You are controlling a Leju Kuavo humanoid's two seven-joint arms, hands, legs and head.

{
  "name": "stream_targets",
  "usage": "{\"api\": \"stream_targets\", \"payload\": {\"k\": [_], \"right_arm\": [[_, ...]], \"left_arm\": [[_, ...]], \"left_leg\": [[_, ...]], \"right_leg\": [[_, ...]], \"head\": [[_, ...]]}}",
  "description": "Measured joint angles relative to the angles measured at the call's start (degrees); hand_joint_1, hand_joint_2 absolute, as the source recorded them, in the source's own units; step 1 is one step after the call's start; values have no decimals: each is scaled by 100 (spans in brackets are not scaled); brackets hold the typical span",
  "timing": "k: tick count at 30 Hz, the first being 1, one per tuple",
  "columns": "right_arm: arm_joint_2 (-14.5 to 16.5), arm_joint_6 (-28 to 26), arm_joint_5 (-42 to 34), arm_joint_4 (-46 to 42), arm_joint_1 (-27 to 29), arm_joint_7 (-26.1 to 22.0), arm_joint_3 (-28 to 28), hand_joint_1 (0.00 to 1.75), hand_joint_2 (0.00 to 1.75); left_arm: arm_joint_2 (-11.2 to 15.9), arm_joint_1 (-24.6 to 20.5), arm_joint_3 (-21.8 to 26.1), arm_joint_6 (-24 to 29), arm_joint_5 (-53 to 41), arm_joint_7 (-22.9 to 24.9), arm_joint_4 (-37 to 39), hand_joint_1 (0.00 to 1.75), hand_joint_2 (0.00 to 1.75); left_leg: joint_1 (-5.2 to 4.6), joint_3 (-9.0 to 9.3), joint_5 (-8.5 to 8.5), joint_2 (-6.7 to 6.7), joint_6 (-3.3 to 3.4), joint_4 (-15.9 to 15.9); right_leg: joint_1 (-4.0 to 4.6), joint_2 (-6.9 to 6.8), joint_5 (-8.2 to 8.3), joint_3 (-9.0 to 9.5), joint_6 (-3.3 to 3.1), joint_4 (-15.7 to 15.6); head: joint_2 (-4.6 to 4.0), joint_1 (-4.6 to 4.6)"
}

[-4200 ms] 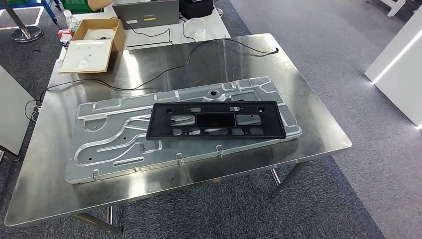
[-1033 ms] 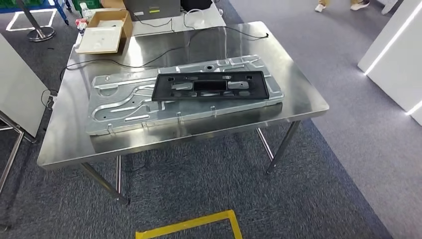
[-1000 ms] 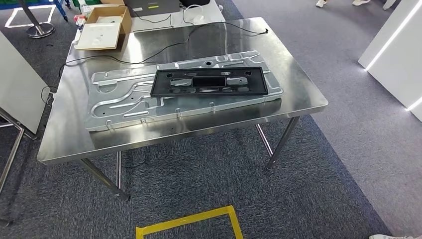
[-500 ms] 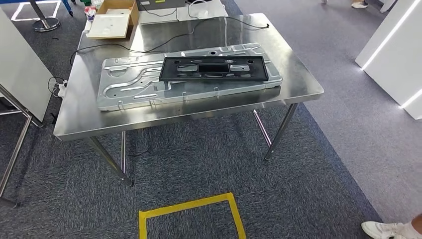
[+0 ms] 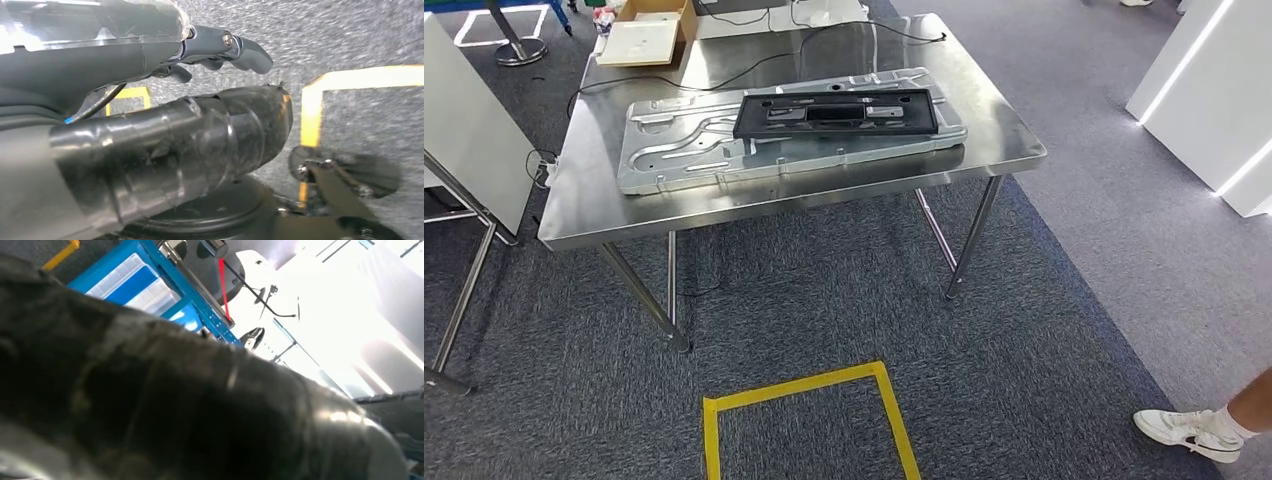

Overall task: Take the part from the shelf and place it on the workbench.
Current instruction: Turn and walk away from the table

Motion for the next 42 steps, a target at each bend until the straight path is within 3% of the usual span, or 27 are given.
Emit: {"api": "stream_targets", "payload": {"k": [2, 3, 4, 5, 6, 7, 8, 10, 11, 13, 14, 15, 18, 19, 20, 21, 23, 25, 27, 31, 34, 42], "right_arm": [[-1, 1, 0, 0, 0, -3, -1, 0, 0], [-1, 1, 0, 0, 0, -3, -2, 0, 0], [-2, 1, 0, 0, 0, -3, -4, 0, 0], [-3, 1, 0, 0, -1, -2, -6, 0, 0], [-4, 1, 0, 0, -1, -2, -8, 0, 0], [-4, 1, 0, 0, -1, -2, -9, 0, 0], [-4, 1, 0, 0, -1, -2, -9, 0, 0], [-4, 0, 0, 0, -4, 1, -10, 0, 0], [-4, -1, 0, 0, -3, 2, -10, 0, 44], [-3, -1, 0, 0, -3, 3, -6, 0, 131], [-3, 0, 0, 0, 0, 3, -3, 0, 175], [-2, 1, 0, 0, 1, 3, -2, 0, 175], [-4, 1, 0, 0, 1, 3, -4, 0, 175], [-5, 1, 0, 0, 0, 3, -5, 0, 175], [-6, 1, 0, 0, 0, 3, -5, 0, 175], [-7, 2, 0, 0, 0, 3, -5, 0, 175], [-7, 2, 0, 0, 0, 3, -5, 0, 175], [-5, 2, 0, 1, 2, 3, -4, 0, 175], [-3, 1, 0, 1, 4, 4, -3, 0, 175], [-5, 1, 0, 1, 4, 3, -6, 0, 175], [-7, 1, 0, 0, 1, 3, -6, 0, 175], [-7, 1, 0, 0, 0, 3, -7, 0, 175]], "left_arm": [[2, 9, 0, 1, 1, 1, 0, 0, 0], [2, 11, 0, 0, 2, 1, 0, 0, 0], [2, 10, 0, 1, 2, 1, 0, 0, 0], [3, 8, 0, 1, 1, 1, 0, 0, 0], [3, 5, 0, 1, 1, 1, 0, 0, 0], [4, 3, 0, 1, 0, 1, 0, 0, 0], [8, -2, 0, 1, 0, 1, 0, 0, 0], [16, -19, 0, 1, 0, 0, 0, 0, 0], [19, -28, 0, 1, 0, -1, 0, 0, 0], [17, -28, 0, 1, 0, -1, 0, 0, 87], [15, -20, 0, 1, 0, -1, 0, 0, 131], [14, -11, 0, 1, 1, 0, 0, 0, 175], [13, 5, 0, -1, 3, 1, 0, 0, 175], [12, 8, 0, -2, 2, 1, 0, 0, 175], [11, 9, 0, -3, 2, 1, 0, 0, 175], [11, 11, 0, -3, 2, 1, 0, 0, 175], [11, 12, 0, -3, 2, 1, 0, 0, 175], [10, 7, 0, -3, 1, 1, 0, 0, 175], [11, 0, 0, -3, 0, -1, 0, 0, 175], [14, 9, 0, -1, 0, -1, 0, 0, 175], [14, 10, 0, -2, 0, -1, 0, 0, 175], [15, 7, 0, -1, 0, -1, 0, 0, 175]], "left_leg": [[41, -136, -652, -10, -50, 636], [54, -174, -849, -11, -65, 987], [62, -160, -899, -12, -74, 1249], [64, -79, -806, -12, -76, 1356], [63, 102, -628, -12, -67, 1264], [58, 371, -467, -12, -44, 981], [47, 706, -412, -12, -11, 560], [19, 1221, -540, -10, 61, -243], [6, 1320, -623, -8, 100, -467], [5, 1275, -587, -4, 195, -593], [13, 1241, -526, 5, 244, -620], [23, 1199, -460, 15, 286, -645], [22, 1026, -311, 56, 337, -636], [19, 963, -275, 66, 334, -617], [16, 901, -246, 70, 327, -589], [16, 848, -228, 72, 318, -558], [14, 768, -210, 72, 293, -479], [-1, 716, -199, 69, 242, -404], [-14, 690, -199, 66, 203, -367], [-15, 655, -185, 61, 333, -367], [5, 647, -138, 53, 267, -371], [20, 627, -114, 44, 188, -372]], "right_leg": [[-4, -9, 141, -192, -43, 18], [-3, -7, 209, -300, -38, 44], [-3, -3, 271, -417, -26, 81], [-4, 0, 325, -537, -14, 131], [-5, 2, 371, -655, 3, 189], [-4, 1, 408, -756, 19, 246], [2, -4, 441, -836, 38, 304], [12, -24, 515, -940, 95, 376], [14, -35, 559, -966, 134, 381], [-1, -43, 639, -1005, 220, 355], [-12, -30, 585, -1034, 252, 390], [-21, -14, 428, -1087, 276, 507], [-34, 16, -322, -1369, 342, 1445], [-36, 17, -412, -1410, 363, 1730], [-40, 18, -376, -1366, 376, 1841], [-45, 17, -252, -1206, 380, 1722], [-54, 18, -25, -636, 364, 950], [-31, 24, 25, -245, 298, 328], [-9, 27, 21, -217, 222, 199], [11, 23, 46, -243, 171, 159], [36, 12, 57, -257, 143, 176], [50, 7, 55, -286, 123, 209]], "head": [[-1, -5], [-1, -4], [-1, -4], [-1, -4], [0, -5], [1, -5], [1, -5], [1, -4], [1, -4], [1, -3], [0, -2], [0, -1], [0, 0], [-1, -1], [0, 0], [0, -1], [1, -1], [1, 0], [1, -3], [1, -7], [1, -7], [1, -7]]}}
